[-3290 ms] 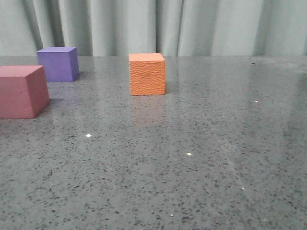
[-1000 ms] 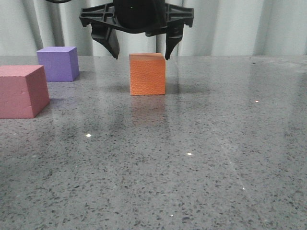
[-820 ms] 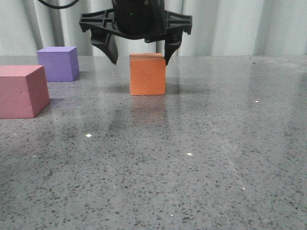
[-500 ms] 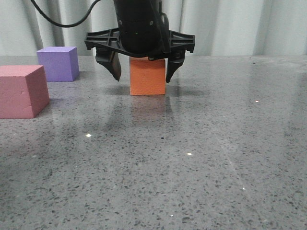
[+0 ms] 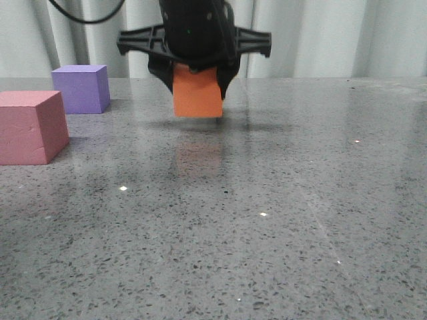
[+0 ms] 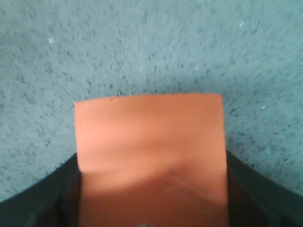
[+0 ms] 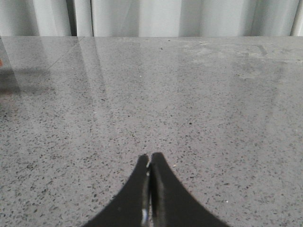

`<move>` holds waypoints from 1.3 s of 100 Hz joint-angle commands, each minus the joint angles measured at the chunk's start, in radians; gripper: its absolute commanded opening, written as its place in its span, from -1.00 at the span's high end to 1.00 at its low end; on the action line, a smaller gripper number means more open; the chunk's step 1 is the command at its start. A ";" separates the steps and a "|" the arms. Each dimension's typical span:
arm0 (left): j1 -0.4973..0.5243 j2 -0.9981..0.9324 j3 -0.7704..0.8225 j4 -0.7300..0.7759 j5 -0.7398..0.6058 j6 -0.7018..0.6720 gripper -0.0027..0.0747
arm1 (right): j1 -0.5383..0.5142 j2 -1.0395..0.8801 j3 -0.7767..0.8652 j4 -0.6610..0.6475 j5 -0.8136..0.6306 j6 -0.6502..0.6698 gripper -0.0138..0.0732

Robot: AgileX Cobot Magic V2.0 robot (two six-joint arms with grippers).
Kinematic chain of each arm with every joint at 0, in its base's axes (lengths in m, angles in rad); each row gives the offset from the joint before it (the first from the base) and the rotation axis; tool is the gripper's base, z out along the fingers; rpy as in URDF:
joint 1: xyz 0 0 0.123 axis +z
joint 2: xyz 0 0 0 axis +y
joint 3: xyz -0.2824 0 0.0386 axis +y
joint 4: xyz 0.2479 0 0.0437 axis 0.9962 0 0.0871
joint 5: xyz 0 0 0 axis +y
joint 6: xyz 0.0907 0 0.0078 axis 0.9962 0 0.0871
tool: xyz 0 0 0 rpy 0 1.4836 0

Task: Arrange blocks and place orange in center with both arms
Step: 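Carry the orange cube with the left gripper toward the purple cube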

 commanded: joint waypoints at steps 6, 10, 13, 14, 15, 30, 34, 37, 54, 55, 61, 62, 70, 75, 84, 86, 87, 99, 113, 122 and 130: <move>-0.005 -0.125 -0.030 0.113 0.000 -0.007 0.56 | -0.004 -0.025 -0.013 0.000 -0.085 -0.010 0.84; -0.005 -0.143 -0.023 0.142 0.016 -0.009 0.56 | -0.004 -0.025 -0.013 0.000 -0.085 -0.010 0.84; -0.005 -0.155 -0.017 0.174 0.029 -0.017 0.56 | -0.004 -0.025 -0.013 0.000 -0.085 -0.010 0.84; -0.005 -0.161 -0.015 0.182 0.035 -0.020 0.56 | -0.004 -0.025 -0.013 0.000 -0.085 -0.010 0.84; -0.005 -0.165 -0.011 0.190 0.038 -0.028 0.56 | -0.004 -0.025 -0.013 0.000 -0.085 -0.010 0.84; -0.003 -0.246 0.065 0.354 0.095 -0.155 0.56 | -0.004 -0.025 -0.013 0.000 -0.085 -0.010 0.84; 0.002 -0.268 0.097 0.377 0.103 -0.192 0.56 | -0.004 -0.025 -0.013 0.000 -0.085 -0.010 0.84; 0.005 -0.291 0.121 0.381 0.101 -0.194 0.56 | -0.004 -0.025 -0.013 0.000 -0.085 -0.010 0.84; 0.061 -0.395 0.290 0.416 0.062 -0.196 0.56 | -0.004 -0.025 -0.013 0.000 -0.085 -0.010 0.84; 0.069 -0.399 0.296 0.416 0.058 -0.196 0.56 | -0.004 -0.025 -0.013 0.000 -0.085 -0.010 0.84; 0.104 -0.439 0.349 0.416 0.004 -0.177 0.56 | -0.004 -0.025 -0.013 0.000 -0.085 -0.010 0.84; 0.113 -0.443 0.355 0.416 -0.003 -0.174 0.56 | -0.004 -0.025 -0.013 0.000 -0.085 -0.010 0.84; 0.165 -0.491 0.407 0.396 -0.105 -0.124 0.57 | -0.004 -0.025 -0.013 0.000 -0.085 -0.010 0.84; 0.201 -0.512 0.432 0.380 -0.152 -0.090 0.58 | -0.004 -0.025 -0.013 0.000 -0.085 -0.010 0.84; 0.268 -0.525 0.443 0.321 -0.177 -0.041 0.58 | -0.004 -0.025 -0.013 0.000 -0.085 -0.010 0.84; 0.284 -0.525 0.443 0.299 -0.181 -0.022 0.58 | -0.004 -0.025 -0.013 0.000 -0.085 -0.010 0.84; 0.289 -0.525 0.443 0.292 -0.184 -0.008 0.58 | -0.004 -0.025 -0.013 0.000 -0.085 -0.010 0.84; 0.363 -0.525 0.456 0.105 -0.295 0.164 0.58 | -0.004 -0.025 -0.013 0.000 -0.085 -0.010 0.84; 0.394 -0.523 0.481 0.008 -0.360 0.236 0.58 | -0.004 -0.025 -0.013 0.000 -0.085 -0.010 0.84; 0.394 -0.523 0.501 0.010 -0.366 0.236 0.58 | -0.004 -0.025 -0.013 0.000 -0.085 -0.010 0.84; 0.394 -0.521 0.520 0.010 -0.393 0.236 0.58 | -0.004 -0.025 -0.013 0.000 -0.085 -0.010 0.84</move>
